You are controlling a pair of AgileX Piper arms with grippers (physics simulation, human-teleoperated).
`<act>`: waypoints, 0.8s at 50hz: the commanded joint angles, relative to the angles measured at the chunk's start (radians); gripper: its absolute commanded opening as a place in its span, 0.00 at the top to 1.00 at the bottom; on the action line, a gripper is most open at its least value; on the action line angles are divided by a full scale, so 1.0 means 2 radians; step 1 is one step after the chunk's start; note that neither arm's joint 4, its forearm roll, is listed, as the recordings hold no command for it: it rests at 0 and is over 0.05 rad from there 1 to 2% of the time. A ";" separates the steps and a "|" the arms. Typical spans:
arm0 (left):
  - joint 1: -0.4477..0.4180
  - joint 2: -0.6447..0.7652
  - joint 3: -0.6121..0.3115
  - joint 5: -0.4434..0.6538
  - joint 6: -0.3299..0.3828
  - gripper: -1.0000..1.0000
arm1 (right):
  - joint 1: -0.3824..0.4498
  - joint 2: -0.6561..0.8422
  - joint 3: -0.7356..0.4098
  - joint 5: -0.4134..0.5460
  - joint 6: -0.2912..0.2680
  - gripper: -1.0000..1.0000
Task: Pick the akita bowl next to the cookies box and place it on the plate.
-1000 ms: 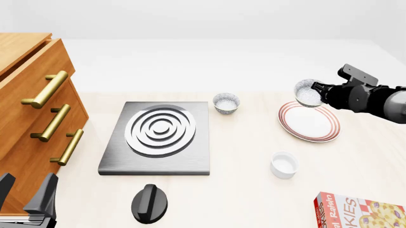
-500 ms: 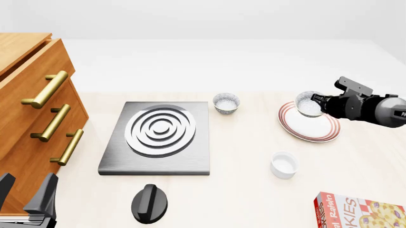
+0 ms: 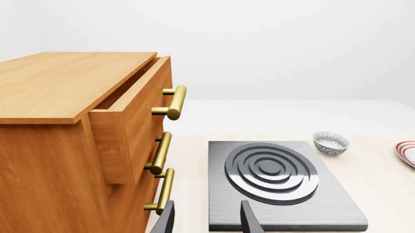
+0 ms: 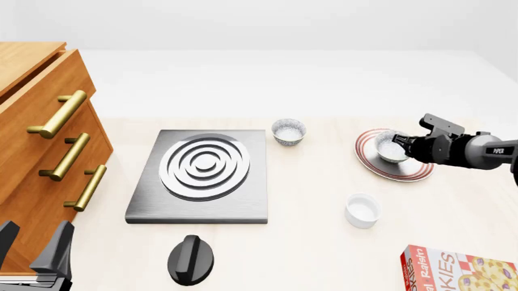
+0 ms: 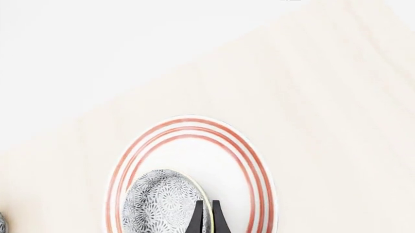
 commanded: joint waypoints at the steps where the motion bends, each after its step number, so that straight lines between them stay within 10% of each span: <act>1: 0.000 0.000 0.000 0.000 0.000 0.00 | 0.002 0.006 0.004 -0.015 -0.006 1.00; 3: 0.000 0.000 0.000 0.000 0.000 0.00 | -0.007 -0.007 0.010 -0.020 -0.012 1.00; 4: 0.000 0.000 0.000 0.000 0.000 0.00 | -0.006 -0.012 0.011 -0.017 -0.009 0.00; 24: 0.000 0.000 0.000 0.000 0.000 0.00 | 0.015 -0.296 0.138 -0.009 -0.055 0.00; 31: 0.000 0.000 0.000 0.000 0.000 0.00 | 0.043 -0.426 0.223 0.001 -0.005 0.00; 34: 0.000 0.000 0.000 0.000 0.000 0.00 | 0.081 -0.520 0.245 0.026 0.059 0.00; 40: 0.000 0.000 0.000 0.000 0.000 0.00 | 0.042 -0.667 0.190 0.103 0.015 0.00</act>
